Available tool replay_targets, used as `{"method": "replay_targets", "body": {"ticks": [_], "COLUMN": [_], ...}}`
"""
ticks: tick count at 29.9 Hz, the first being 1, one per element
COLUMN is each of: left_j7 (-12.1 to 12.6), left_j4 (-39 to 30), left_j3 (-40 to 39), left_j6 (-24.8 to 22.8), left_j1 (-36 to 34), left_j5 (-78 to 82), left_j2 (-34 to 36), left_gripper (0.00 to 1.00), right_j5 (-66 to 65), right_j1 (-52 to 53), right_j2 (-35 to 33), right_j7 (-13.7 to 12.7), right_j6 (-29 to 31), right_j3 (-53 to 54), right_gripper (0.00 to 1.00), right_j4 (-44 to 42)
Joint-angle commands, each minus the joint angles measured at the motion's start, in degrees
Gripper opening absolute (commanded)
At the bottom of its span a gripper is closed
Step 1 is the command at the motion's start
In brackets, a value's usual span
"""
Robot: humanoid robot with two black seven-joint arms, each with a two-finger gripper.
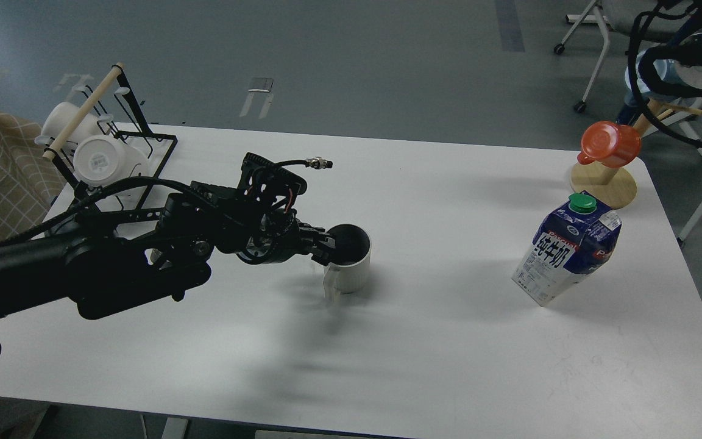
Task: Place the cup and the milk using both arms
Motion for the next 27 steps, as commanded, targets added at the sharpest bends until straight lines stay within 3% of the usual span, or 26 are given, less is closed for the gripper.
{"method": "replay_targets", "body": {"ticks": [1,5,10,16,21,25,27], "left_j7": [-0.09,-0.18,-0.18,0.09,-0.62,-0.88,-2.02], "left_j4": [-0.44,-2.29,-3.52,-2.55,3.41,6.59,7.12], "left_j3": [-0.57,-2.95,-11.37,-29.82,-40.9,-42.94,-43.02], "left_j6": [0.0,0.0,0.0,0.0,0.0,0.0,0.0], "left_j1": [-0.64,-2.49,-7.23,-7.42,-3.38,-0.65,1.89], "left_j5": [-0.78,-3.33,-13.42,-24.68,-30.21,-34.44,-36.98], "left_j2": [0.43,1.32,5.0,8.79,7.47,4.49,2.38], "left_gripper": [0.97,0.97,0.98,0.97,0.97,0.98,0.98], "right_j5": [-0.01,-0.01,-0.01,-0.28,-4.56,-12.83,-19.67], "right_j1": [-0.24,-0.33,-2.26,-3.58,-5.6,-8.85,-13.05], "right_j2": [-0.27,-0.8,-2.99,-9.14,-20.19,-29.7,-37.76], "right_j7": [0.0,0.0,0.0,0.0,-0.09,0.0,0.09], "right_j6": [0.01,0.01,0.09,-0.08,-0.78,-2.8,-5.6], "right_j3": [0.0,0.0,0.0,-0.09,-1.05,-2.29,-2.2], "right_gripper": [1.0,1.0,1.0,1.0,1.0,1.0,1.0], "right_j4": [0.02,0.11,2.3,6.87,17.39,26.98,34.96]}}
